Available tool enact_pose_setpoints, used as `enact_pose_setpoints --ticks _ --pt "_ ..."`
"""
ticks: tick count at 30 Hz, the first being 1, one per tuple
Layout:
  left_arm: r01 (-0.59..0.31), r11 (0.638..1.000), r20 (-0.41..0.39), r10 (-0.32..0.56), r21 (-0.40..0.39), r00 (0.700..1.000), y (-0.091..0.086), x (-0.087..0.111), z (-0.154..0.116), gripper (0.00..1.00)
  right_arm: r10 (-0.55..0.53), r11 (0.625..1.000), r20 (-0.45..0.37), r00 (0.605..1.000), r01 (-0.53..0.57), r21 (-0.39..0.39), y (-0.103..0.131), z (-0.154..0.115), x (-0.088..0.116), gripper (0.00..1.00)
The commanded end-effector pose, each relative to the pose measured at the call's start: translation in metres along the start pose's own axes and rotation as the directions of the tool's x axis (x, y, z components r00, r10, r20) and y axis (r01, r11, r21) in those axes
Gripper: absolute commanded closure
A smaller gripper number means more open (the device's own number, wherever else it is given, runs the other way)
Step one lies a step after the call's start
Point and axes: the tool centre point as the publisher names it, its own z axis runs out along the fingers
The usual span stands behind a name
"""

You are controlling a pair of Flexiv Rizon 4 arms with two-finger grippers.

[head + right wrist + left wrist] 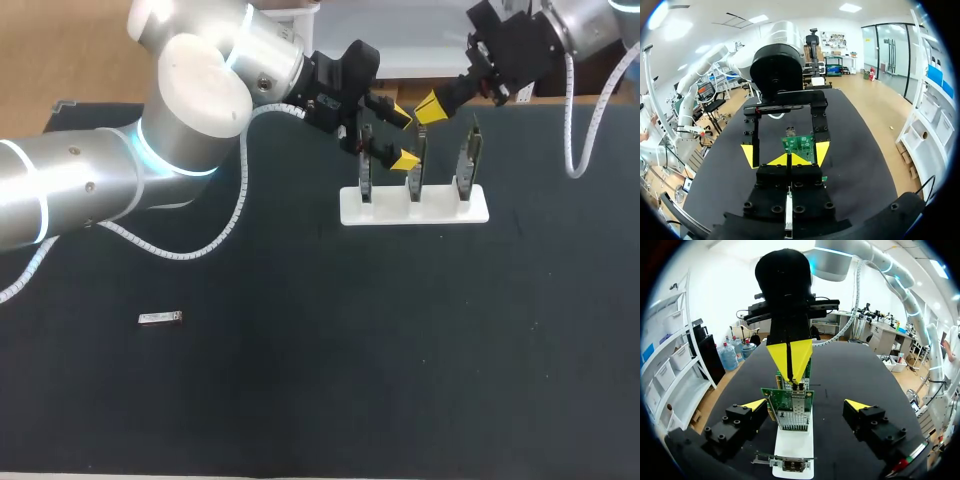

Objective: Pick up the optical module with the left hand, and insert it into the network port with the right hand.

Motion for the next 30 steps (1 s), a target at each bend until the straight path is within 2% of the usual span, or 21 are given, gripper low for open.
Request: enact_pose_setpoints --ticks 1,7,14,30 --pt "0.002 1.000 -0.005 -0.002 0.004 1.000 0.003 -0.001 0.001 0.00 0.000 1.000 -0.001 1.000 0.000 0.002 0.001 0.004 0.005 1.00" --pt "0.002 1.000 -0.005 -0.002 0.004 1.000 0.003 -0.001 0.001 0.00 -0.003 1.000 -0.007 1.000 0.003 0.003 0.002 0.005 0.006 1.00" --pt "0.002 1.000 -0.005 -0.002 0.004 1.000 0.003 -0.001 0.001 0.00 -0.020 1.000 0.011 1.000 0.020 0.012 0.002 0.000 -0.002 1.00" --pt "0.002 1.000 -0.005 -0.002 0.004 1.000 0.003 -0.001 0.001 0.00 0.003 1.000 -0.005 1.000 -0.003 0.009 0.001 0.004 0.009 1.00"
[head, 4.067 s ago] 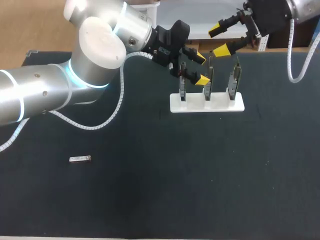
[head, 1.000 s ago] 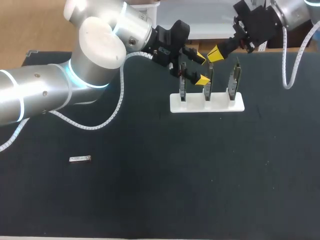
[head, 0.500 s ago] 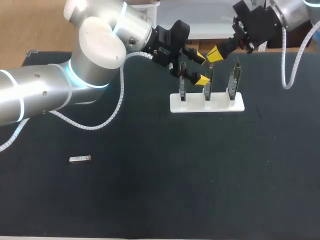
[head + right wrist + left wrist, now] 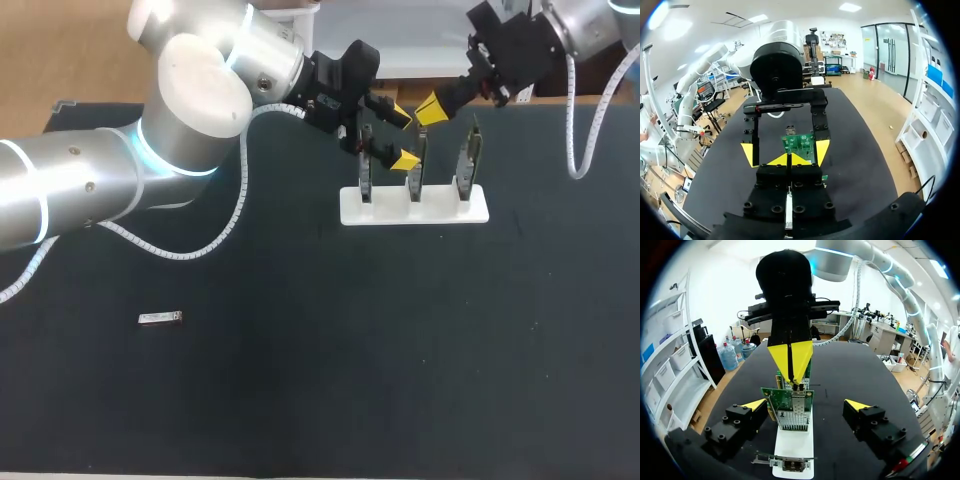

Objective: Pick up the optical module with the left hand, and insert it into the network port with the right hand.

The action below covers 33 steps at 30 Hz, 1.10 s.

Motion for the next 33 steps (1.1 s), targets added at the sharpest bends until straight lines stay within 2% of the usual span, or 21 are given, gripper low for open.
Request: enact_pose_setpoints --ticks 1,10,19,23,27,33 --pt "0.002 1.000 -0.005 -0.002 0.004 1.000 0.003 -0.001 0.001 0.00 0.002 1.000 -0.002 1.000 -0.002 0.003 0.001 0.005 0.007 1.00" --pt "0.002 1.000 -0.005 -0.002 0.004 1.000 0.003 -0.001 0.001 0.00 0.003 1.000 -0.007 1.000 -0.003 -0.001 0.001 0.006 0.007 1.00" --pt "0.002 1.000 -0.005 -0.002 0.004 1.000 0.003 -0.001 0.001 0.00 -0.037 0.999 0.074 0.997 0.036 0.018 0.004 -0.011 -0.015 1.00" --pt "0.002 1.000 -0.005 -0.002 0.004 1.000 0.003 -0.001 0.001 0.00 -0.059 0.998 0.117 0.991 0.056 0.030 0.004 -0.033 -0.021 1.00" --pt "0.002 1.000 -0.005 -0.002 0.004 1.000 0.003 -0.001 0.001 0.00 -0.065 0.998 0.168 0.984 0.060 0.035 0.005 -0.059 -0.016 1.00" --pt "0.002 1.000 -0.005 -0.002 0.004 1.000 0.003 -0.001 0.001 0.00 -0.114 0.993 0.158 0.981 0.119 -0.021 0.013 -0.084 0.000 1.00"
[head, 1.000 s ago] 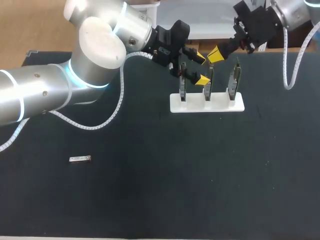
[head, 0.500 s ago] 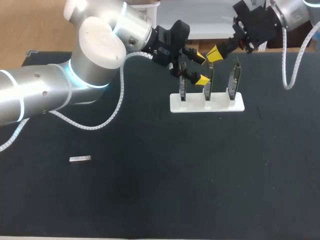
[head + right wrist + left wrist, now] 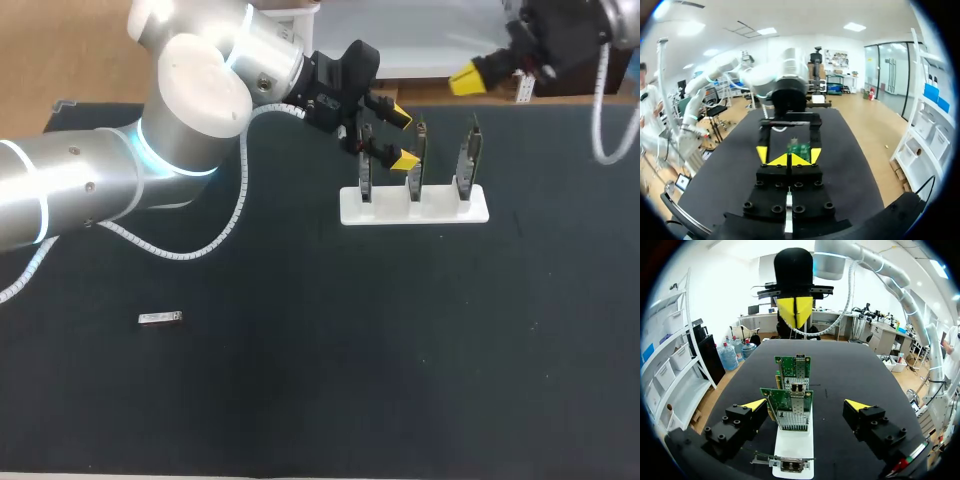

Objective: Pick up the optical module with the left hand, and insert it into the network port with the right hand.

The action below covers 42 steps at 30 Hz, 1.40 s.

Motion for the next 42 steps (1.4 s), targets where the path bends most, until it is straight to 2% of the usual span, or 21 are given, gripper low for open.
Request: enact_pose_setpoints --ticks 1,12,21,30,35,42 --pt "0.002 1.000 -0.005 -0.002 0.004 1.000 0.003 -0.001 0.001 0.00 -0.007 0.999 0.007 1.000 0.007 -0.035 0.003 -0.021 0.008 1.00" --pt "0.002 1.000 -0.005 -0.002 0.004 1.000 0.003 -0.001 0.001 0.00 0.052 0.995 -0.052 0.997 -0.057 -0.086 0.011 -0.036 0.043 1.00" --pt "0.002 1.000 -0.005 -0.002 0.004 1.000 0.003 -0.001 0.001 0.00 0.051 0.994 -0.081 0.995 -0.058 -0.091 0.016 -0.038 0.054 1.00" --pt "0.002 1.000 -0.005 -0.002 0.004 1.000 0.003 -0.001 0.001 0.00 0.053 0.998 -0.105 0.993 -0.055 -0.015 0.012 -0.038 0.057 1.00" --pt "0.002 1.000 -0.005 -0.002 0.004 1.000 0.003 -0.001 0.001 0.00 0.050 0.999 -0.123 0.991 -0.051 -0.005 0.012 -0.036 0.058 1.00" --pt "0.002 1.000 -0.005 -0.002 0.004 1.000 0.003 -0.001 0.001 0.00 0.073 0.996 -0.118 0.990 -0.066 0.056 0.010 -0.036 0.059 1.00"
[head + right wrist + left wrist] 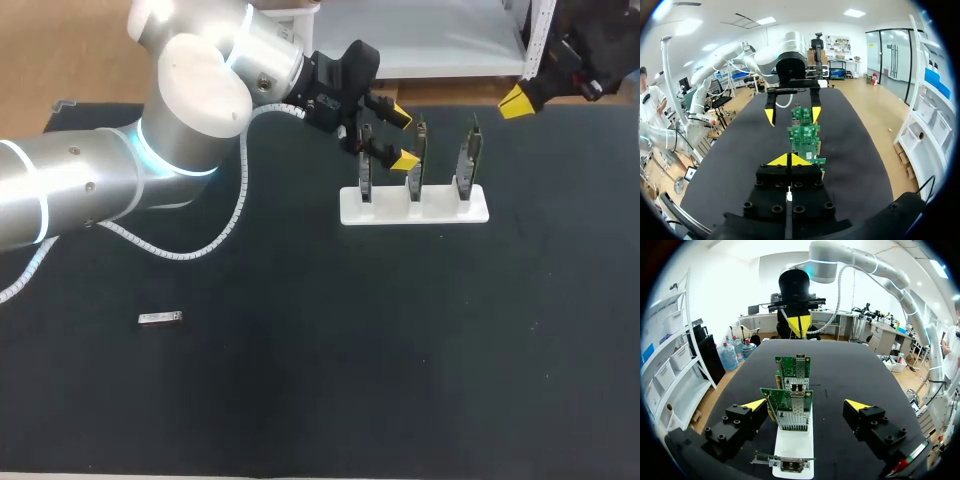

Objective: Pick up the optical module with the left hand, and insert it into the network port with the right hand.

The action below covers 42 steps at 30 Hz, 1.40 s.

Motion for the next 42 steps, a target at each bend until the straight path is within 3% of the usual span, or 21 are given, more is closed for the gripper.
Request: enact_pose_setpoints --ticks 1,19,20,21,42 --pt "0.002 1.000 -0.005 -0.002 0.004 1.000 0.0026 -0.0011 0.0008 0.00 0.006 0.997 0.001 1.000 -0.006 0.075 0.0083 0.0022 -0.0004 1.00" --pt "0.002 1.000 -0.005 -0.002 0.004 1.000 0.0026 -0.0011 0.0008 0.00 0.013 0.996 0.001 1.000 -0.013 0.087 0.0022 0.0043 -0.0014 1.00" --pt "0.002 1.000 -0.005 -0.002 0.004 1.000 0.0026 -0.0011 0.0008 0.00 0.011 0.997 -0.013 1.000 -0.010 0.079 0.0018 0.0046 -0.0015 0.64" --pt "0.002 1.000 -0.005 -0.002 0.004 1.000 0.0026 -0.0011 0.0008 0.00 0.011 0.997 -0.013 1.000 -0.010 0.079 0.0018 0.0046 -0.0015 0.00" --pt "0.002 1.000 -0.005 -0.002 0.004 1.000 0.0026 -0.0011 0.0008 0.00 0.011 0.997 -0.013 1.000 -0.010 0.079 0.0018 0.0046 -0.0015 0.00"
